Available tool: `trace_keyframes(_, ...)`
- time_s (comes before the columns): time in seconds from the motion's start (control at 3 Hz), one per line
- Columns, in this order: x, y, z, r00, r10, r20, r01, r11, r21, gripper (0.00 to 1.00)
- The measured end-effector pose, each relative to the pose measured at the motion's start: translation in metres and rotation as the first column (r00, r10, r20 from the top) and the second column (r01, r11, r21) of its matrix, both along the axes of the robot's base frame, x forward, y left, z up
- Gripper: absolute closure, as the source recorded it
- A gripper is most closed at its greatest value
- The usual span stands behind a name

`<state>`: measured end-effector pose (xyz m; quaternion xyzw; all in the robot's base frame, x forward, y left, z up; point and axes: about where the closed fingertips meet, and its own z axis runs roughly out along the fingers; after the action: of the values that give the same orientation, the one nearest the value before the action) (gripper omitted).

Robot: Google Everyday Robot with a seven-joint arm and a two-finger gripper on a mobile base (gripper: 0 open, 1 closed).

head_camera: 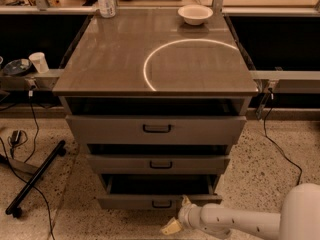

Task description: Open bottom drawer

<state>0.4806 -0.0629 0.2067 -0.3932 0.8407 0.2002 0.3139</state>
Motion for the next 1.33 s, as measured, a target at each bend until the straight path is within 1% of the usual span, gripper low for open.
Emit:
trace_keyframes(0.33,0.030,0.010,0.001,1.0000,0.003,0.010,-0.003,1.000,0.014,0.00)
trace_keyframes(0.67,0.040,0.010,0.013,0.9991,0.007,0.041,-0.008,1.000,0.012,0.00)
trace_keyframes(1.0,0.040,0.010,0.013,0.9991,0.007,0.041,-0.008,1.000,0.012,0.00)
trace_keyframes(1.33,0.050,0.016,0.012,0.9979,0.016,0.063,-0.018,1.000,0.019,0.00)
